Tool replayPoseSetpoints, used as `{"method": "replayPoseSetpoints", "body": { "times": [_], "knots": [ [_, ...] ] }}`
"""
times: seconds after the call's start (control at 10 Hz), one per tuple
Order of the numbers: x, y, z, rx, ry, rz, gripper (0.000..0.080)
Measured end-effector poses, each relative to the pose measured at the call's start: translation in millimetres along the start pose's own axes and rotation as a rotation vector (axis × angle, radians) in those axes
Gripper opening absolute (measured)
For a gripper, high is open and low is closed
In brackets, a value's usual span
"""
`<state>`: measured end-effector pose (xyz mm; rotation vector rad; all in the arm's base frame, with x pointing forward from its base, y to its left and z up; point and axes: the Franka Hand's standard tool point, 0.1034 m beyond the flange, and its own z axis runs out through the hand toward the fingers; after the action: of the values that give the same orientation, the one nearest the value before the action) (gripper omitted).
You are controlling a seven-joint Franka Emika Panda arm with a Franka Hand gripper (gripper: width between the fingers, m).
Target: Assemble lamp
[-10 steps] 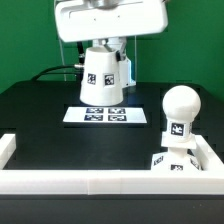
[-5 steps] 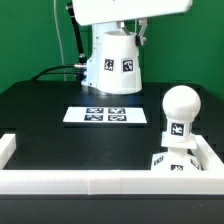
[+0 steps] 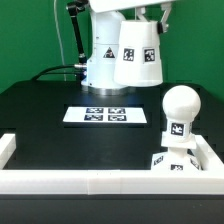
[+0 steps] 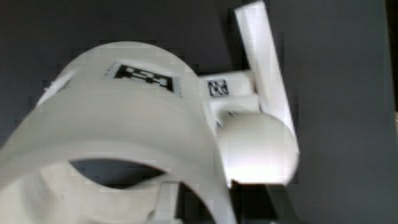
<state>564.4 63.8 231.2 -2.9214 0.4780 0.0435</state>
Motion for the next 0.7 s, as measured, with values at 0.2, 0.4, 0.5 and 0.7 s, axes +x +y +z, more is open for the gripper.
{"method": "replayPoseSetpoints", "body": {
  "times": [0.2,0.4,0.5,0.7],
  "knots": [
    [18.0,-34.7,-4.8,0.011,0.027,0.024,0.0047],
    [28.6,-54.7,-7.7,0.017,0.034,0.047,0.0047],
    [33.4,-67.1,-3.8,0.016,0.038,0.059,0.0047],
    [36.1,-73.6,16.6,0.003,0.024,0.048,0.0047]
  ]
}}
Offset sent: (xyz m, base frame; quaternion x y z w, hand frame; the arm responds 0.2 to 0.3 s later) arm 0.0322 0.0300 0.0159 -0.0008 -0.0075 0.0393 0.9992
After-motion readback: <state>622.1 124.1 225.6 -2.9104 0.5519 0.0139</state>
